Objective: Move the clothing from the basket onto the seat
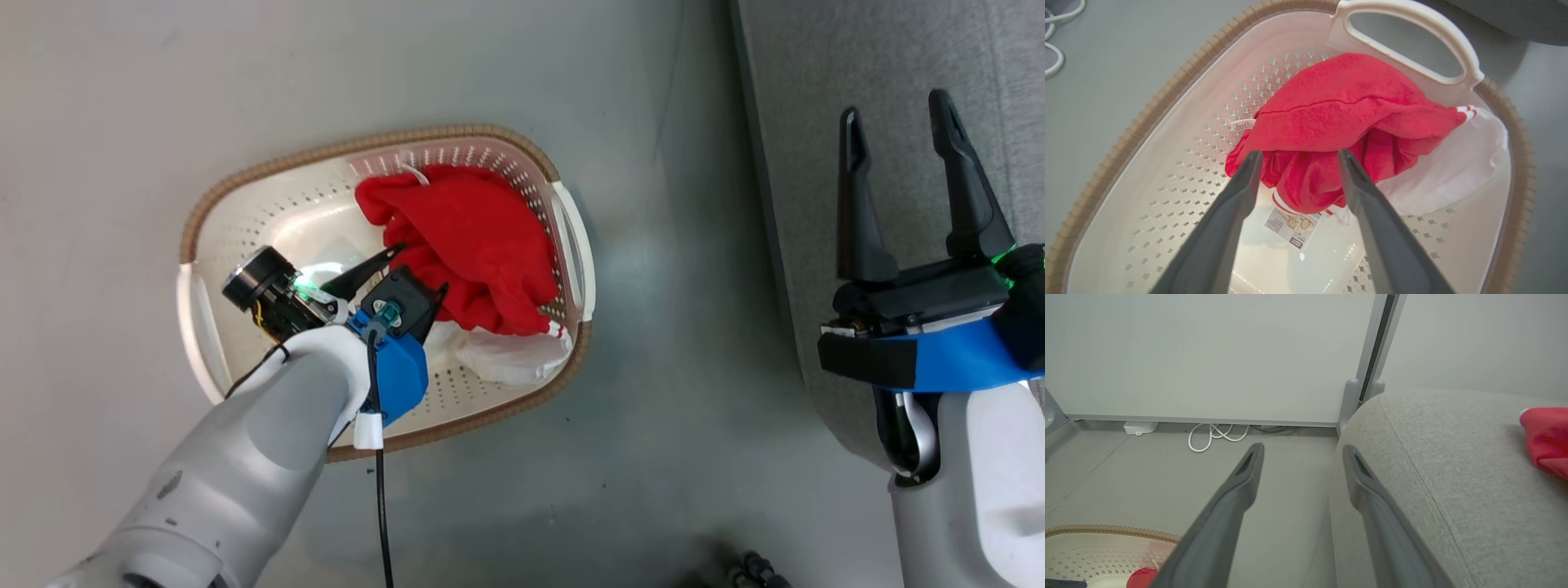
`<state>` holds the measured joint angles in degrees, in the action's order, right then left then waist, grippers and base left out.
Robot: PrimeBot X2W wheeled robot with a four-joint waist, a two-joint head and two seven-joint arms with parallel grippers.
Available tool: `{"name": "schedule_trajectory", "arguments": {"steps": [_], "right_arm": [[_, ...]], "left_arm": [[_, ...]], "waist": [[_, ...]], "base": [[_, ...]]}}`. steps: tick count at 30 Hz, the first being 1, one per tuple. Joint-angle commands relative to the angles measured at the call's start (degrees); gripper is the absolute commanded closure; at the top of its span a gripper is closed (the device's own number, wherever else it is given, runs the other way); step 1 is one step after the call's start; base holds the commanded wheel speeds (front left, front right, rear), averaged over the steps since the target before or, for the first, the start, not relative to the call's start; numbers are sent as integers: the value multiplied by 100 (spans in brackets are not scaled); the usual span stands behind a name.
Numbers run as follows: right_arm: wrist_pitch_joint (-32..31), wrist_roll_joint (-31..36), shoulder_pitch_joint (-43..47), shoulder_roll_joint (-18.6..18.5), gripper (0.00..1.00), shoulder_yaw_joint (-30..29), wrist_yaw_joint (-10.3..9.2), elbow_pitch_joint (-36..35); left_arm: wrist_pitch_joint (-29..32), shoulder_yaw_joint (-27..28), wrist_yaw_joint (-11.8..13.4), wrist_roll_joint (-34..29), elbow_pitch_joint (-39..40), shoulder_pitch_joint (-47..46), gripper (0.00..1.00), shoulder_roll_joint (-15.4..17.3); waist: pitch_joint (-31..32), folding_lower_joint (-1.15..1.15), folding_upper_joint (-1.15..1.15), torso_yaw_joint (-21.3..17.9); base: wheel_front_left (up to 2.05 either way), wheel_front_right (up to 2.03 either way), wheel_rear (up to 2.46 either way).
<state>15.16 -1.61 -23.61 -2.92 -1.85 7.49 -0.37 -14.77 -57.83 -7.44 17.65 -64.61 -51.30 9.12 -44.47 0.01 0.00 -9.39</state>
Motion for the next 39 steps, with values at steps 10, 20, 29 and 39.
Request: {"name": "schedule_trajectory", "arguments": {"steps": [10, 20, 29, 39], "right_arm": [[-2, 13, -290, 5, 0, -11, 1, -243], [-2, 9, -224, 5, 0, -66, 1, -394], [-2, -47, -74, 5, 0, -138, 1, -531], [-2, -14, -154, 5, 0, -157, 1, -450]], "left_arm": [[193, -885, -4, 430, -466, -670, 0, 146], [318, -1407, -4, 484, -634, -1152, 0, 322], [384, -1492, -5, 593, -735, -1398, 11, 316], [305, -1548, -5, 556, -696, -1385, 100, 194]], "waist": [[-818, -1, 0, -174], [-1327, -1, 0, -297], [-1530, -1, 0, -377], [-1479, -1, 0, -275]], "base": [[0, 0, 0], [0, 0, 0], [0, 0, 0], [0, 0, 0]]}}
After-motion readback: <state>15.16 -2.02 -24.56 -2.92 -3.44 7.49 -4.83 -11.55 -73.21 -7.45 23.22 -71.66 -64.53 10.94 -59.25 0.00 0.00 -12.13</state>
